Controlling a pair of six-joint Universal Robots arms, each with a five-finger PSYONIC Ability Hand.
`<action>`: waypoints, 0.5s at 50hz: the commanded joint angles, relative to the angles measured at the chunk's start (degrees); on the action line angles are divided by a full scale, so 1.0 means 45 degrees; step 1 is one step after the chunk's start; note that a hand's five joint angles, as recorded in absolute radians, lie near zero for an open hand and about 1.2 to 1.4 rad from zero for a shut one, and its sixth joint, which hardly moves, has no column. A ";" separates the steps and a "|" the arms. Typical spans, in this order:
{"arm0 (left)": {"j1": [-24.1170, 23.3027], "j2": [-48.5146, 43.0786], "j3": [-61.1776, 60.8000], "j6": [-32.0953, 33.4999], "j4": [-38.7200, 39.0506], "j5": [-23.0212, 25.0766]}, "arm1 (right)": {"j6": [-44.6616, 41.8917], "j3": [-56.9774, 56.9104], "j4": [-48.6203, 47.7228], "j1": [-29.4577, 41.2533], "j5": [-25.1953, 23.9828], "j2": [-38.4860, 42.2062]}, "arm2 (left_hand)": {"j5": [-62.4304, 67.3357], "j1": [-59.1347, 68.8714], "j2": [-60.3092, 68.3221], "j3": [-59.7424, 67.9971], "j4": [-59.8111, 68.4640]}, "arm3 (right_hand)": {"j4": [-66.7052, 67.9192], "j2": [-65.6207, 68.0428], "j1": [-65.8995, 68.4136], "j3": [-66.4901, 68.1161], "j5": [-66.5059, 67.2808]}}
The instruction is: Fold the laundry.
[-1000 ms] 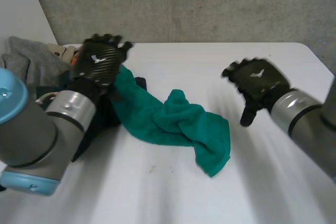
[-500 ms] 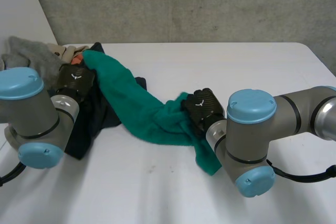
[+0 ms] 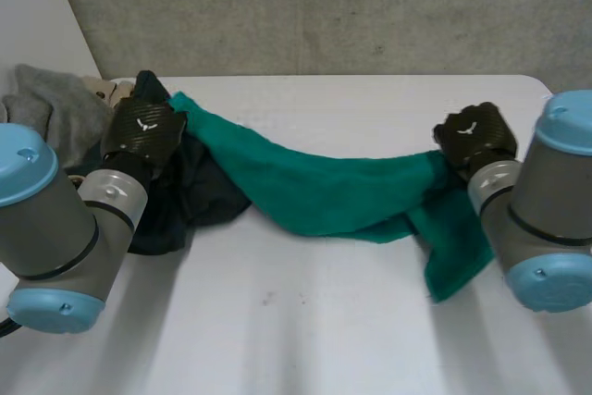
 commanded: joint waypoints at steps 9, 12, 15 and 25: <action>-0.0003 -0.1093 0.0535 0.0750 0.0005 0.0007 | -0.0134 0.0558 -0.0009 -0.1150 -0.0026 -0.1141 | 0.3392 0.4086 0.2602 0.2868 0.2622 | 0.2695 0.2813 0.5371 0.2787 0.3188; 0.0250 -0.1426 0.1550 0.1824 0.0083 -0.0032 | -0.0114 0.0636 -0.0009 -0.1091 -0.0045 -0.1082 | 0.3392 0.4086 0.2602 0.2868 0.2622 | 0.2695 0.2813 0.5371 0.2787 0.3188; 0.1224 -0.1485 0.3597 0.2977 0.0336 -0.0013 | -0.0134 0.0734 -0.0067 -0.1052 -0.0065 -0.1024 | 0.3392 0.4086 0.2602 0.2868 0.2622 | 0.2695 0.2813 0.5371 0.2787 0.3188; 0.3825 -0.2833 0.9698 0.2609 0.1724 0.0046 | -0.0036 0.1026 -0.0067 -0.0857 -0.0085 -0.0887 | -1.2070 -1.1376 -1.2860 -1.2594 -1.2840 | 0.2695 0.2813 0.5371 0.2787 0.3188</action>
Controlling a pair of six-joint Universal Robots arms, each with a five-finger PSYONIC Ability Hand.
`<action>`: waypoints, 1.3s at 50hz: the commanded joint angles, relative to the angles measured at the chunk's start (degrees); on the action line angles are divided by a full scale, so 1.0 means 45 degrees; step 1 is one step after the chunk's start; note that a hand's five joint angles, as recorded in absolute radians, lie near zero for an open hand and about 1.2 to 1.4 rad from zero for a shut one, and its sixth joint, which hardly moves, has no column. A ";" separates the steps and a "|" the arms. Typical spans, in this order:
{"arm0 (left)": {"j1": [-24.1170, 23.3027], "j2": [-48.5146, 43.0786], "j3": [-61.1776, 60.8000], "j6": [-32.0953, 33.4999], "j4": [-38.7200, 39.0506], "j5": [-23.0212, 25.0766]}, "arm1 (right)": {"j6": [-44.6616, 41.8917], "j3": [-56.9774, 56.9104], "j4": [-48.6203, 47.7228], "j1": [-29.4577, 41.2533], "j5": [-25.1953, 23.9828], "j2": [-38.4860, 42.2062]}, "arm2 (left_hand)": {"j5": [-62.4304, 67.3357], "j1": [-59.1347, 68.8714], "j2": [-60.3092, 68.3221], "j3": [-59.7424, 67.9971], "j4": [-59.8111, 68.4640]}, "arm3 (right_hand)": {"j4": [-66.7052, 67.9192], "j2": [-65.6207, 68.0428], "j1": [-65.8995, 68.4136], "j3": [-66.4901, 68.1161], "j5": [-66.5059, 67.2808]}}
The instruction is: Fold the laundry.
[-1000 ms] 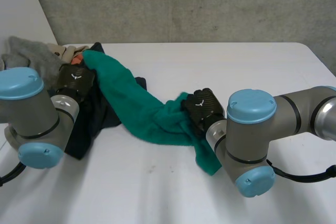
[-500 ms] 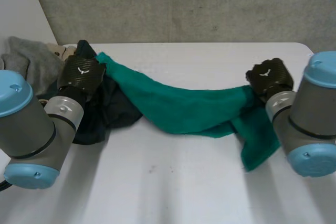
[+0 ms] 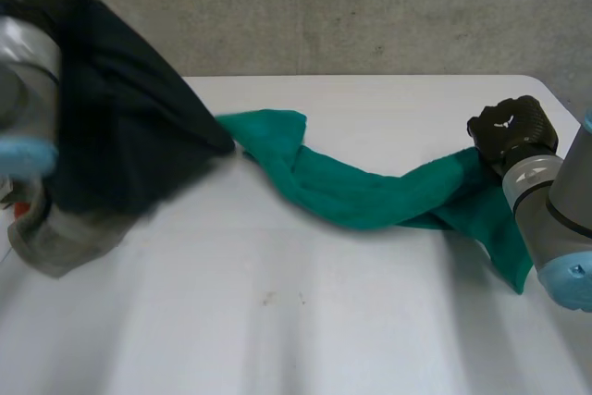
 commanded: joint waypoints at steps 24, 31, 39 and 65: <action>-0.3842 -0.0694 -0.5129 -0.3335 0.0431 0.0066 | 0.0248 0.0553 0.0078 0.0915 -0.0225 -0.0440 | -1.0376 -0.9569 -1.0878 -1.0992 -1.1179 | 0.2690 0.2813 0.5371 0.2787 0.3187; -0.5270 -0.0946 -0.4916 -0.5933 -0.0409 0.1078 | 0.0444 0.0650 0.0117 0.1364 -0.0244 -0.1650 | -1.0376 -0.9569 -1.0878 -1.0992 -1.1179 | 0.2690 0.2813 0.5371 0.2787 0.3187; -0.5504 -0.2957 -0.3628 -0.5878 -0.0468 0.1883 | 0.0580 0.0456 0.0526 0.1970 -0.0693 -0.3331 | -1.0254 -0.9447 -1.0756 -1.0870 -1.1057 | 0.2690 0.2813 0.5371 0.2787 0.3187; -0.5485 -0.1285 -0.2159 -0.5135 -0.3201 0.1024 | 0.1186 -0.0462 0.2460 0.1424 -0.0811 -0.4699 | 0.5179 0.5986 0.4677 0.4563 0.4376 | 0.2690 0.2813 0.5371 0.2787 0.3187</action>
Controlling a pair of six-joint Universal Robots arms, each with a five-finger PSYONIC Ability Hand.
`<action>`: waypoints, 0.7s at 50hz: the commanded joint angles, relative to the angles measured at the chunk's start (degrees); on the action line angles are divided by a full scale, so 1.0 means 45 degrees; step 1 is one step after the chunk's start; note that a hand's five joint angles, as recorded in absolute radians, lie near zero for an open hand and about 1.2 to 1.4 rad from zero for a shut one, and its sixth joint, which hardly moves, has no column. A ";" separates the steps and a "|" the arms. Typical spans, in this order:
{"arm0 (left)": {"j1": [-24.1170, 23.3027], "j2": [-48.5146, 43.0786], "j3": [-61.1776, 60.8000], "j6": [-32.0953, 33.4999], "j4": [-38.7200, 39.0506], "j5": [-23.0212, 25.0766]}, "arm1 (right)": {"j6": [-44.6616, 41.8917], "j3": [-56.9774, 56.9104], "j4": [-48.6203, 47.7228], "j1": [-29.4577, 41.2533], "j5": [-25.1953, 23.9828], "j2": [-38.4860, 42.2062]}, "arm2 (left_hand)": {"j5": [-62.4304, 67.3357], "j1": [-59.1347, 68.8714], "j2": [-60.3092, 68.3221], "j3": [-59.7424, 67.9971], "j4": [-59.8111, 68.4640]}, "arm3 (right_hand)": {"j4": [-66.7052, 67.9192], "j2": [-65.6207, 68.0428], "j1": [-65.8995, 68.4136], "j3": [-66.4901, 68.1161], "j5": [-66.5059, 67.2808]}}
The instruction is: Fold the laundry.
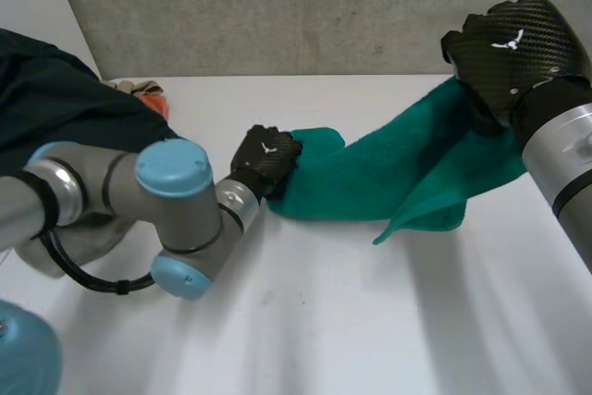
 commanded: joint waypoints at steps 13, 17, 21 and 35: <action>-0.0004 0.8943 -0.4428 -0.0117 -0.2425 -0.0852 | -0.0294 -0.1522 0.1754 -0.1553 -0.0865 0.0054 | 0.3111 0.2893 0.2580 0.2670 0.2558 | 0.2682 0.2813 0.5371 0.2787 0.3187; -0.0004 0.8925 -0.4663 -0.0097 -0.2366 -0.0891 | -0.0236 -0.1581 0.1988 -0.1729 -0.1061 0.0170 | 0.3111 0.2893 0.2580 0.2670 0.2558 | 0.2682 0.2813 0.5371 0.2787 0.3187; 0.0074 0.8574 -0.4546 -0.0039 -0.2288 -0.0872 | -0.0274 -0.1601 0.2008 -0.1808 -0.1100 0.0540 | 0.3111 0.2893 0.2580 0.2670 0.2558 | 0.2682 0.2813 0.5371 0.2787 0.3187; 0.0133 0.2696 -0.1441 -0.0019 -0.1253 -0.0404 | -0.0041 -0.4218 0.1658 -0.1788 -0.0690 0.6225 | -1.0601 -1.0820 -1.1133 -1.1042 -1.1154 | 0.2682 0.2813 0.5371 0.2787 0.3187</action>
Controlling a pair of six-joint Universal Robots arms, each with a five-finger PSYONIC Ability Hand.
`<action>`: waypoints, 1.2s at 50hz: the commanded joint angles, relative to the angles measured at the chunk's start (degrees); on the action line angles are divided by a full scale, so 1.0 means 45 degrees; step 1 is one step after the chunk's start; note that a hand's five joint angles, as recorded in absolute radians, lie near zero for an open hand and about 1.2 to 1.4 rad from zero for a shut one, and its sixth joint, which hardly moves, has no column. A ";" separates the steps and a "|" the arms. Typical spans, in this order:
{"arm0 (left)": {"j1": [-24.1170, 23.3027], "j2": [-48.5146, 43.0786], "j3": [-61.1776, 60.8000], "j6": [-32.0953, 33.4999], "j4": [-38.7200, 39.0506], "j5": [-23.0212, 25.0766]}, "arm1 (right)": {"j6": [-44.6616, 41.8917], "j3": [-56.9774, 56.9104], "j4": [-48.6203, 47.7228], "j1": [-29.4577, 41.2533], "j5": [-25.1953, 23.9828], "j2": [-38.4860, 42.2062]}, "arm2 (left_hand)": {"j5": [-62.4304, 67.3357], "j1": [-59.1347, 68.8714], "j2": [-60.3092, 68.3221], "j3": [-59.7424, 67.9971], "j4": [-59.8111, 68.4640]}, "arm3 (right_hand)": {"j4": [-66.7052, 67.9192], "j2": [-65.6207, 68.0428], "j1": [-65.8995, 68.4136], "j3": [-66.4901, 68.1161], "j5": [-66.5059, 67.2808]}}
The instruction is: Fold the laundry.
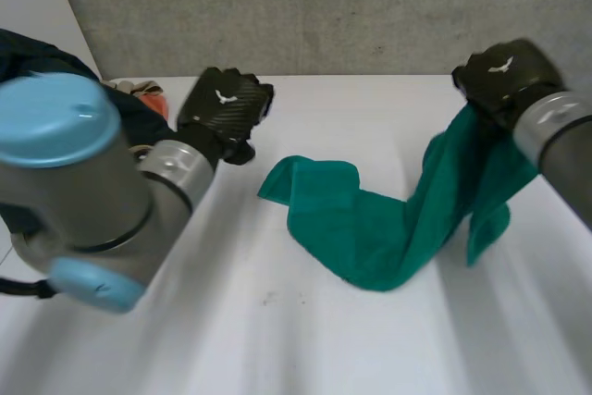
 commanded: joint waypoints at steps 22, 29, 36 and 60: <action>-0.0452 -0.5519 0.2048 0.0058 0.0759 0.3568 | 0.0400 0.1210 -0.1169 -0.0074 0.0306 0.0036 | -0.3016 -0.2236 -0.2809 -0.3108 -0.3085 | 0.2607 0.2813 0.5251 0.2787 0.3128; -0.0667 -0.6009 0.2615 0.0058 0.0799 0.3568 | 0.0400 0.1581 -0.1189 -0.0094 0.0306 0.0036 | -0.1932 -0.1152 -0.1725 -0.2024 -0.2001 | 0.2607 0.2813 0.5251 0.2787 0.3128; -0.0804 -0.6400 0.3181 0.0077 0.0799 0.3548 | 0.0400 0.1757 -0.1228 -0.0114 0.0306 0.0036 | 0.0049 0.0828 0.0256 -0.0043 -0.0020 | 0.2607 0.2813 0.5251 0.2787 0.3128; -0.0882 -0.6753 0.3573 0.0329 0.0721 0.3373 | 0.0381 0.2441 -0.1307 -0.0426 0.0267 -0.0062 | 0.8007 0.8787 0.8214 0.7915 0.7939 | 0.2607 0.2813 0.5251 0.2787 0.3128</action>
